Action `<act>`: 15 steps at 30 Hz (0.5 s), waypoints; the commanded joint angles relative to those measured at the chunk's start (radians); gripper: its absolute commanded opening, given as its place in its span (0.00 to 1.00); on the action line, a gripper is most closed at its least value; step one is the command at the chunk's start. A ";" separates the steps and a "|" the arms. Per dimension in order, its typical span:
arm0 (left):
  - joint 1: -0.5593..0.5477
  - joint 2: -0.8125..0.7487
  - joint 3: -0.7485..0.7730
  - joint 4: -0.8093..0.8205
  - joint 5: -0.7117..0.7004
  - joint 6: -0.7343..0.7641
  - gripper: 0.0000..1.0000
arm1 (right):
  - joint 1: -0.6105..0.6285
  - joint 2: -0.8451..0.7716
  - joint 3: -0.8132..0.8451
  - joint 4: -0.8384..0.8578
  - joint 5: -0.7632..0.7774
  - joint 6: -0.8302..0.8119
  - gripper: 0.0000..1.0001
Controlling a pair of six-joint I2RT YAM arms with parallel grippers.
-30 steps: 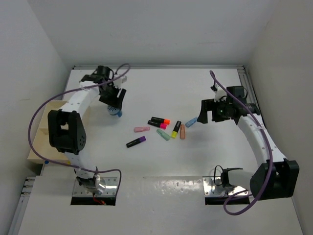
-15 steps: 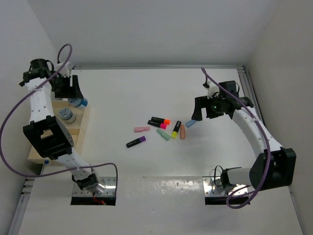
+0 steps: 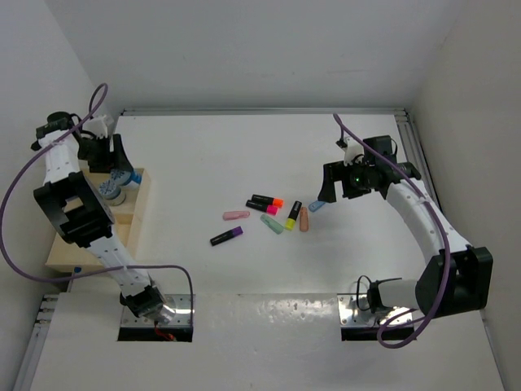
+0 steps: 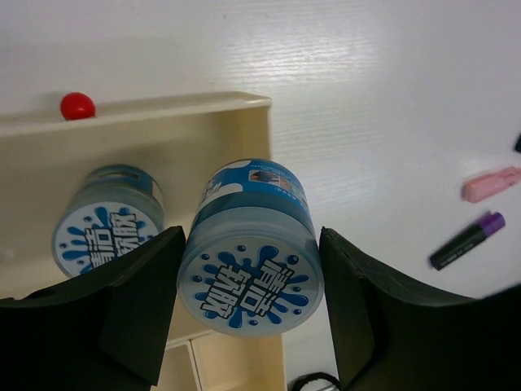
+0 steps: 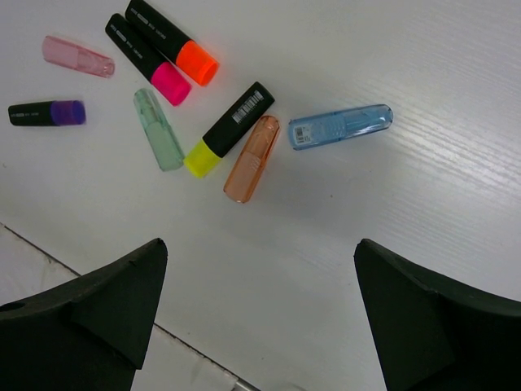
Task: Sort the stationery into containers
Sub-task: Place the stationery in the storage box.
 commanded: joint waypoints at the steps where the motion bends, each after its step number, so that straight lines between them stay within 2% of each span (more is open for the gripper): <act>1: 0.002 0.011 0.044 0.075 -0.022 -0.019 0.22 | 0.006 -0.033 0.006 0.021 -0.012 -0.022 0.95; 12: 0.005 -0.002 -0.011 0.183 -0.287 0.004 0.21 | 0.004 -0.030 0.007 0.029 -0.011 -0.018 0.95; 15: 0.002 0.002 -0.018 0.177 -0.307 0.006 0.21 | 0.004 -0.025 0.010 0.029 -0.016 -0.016 0.95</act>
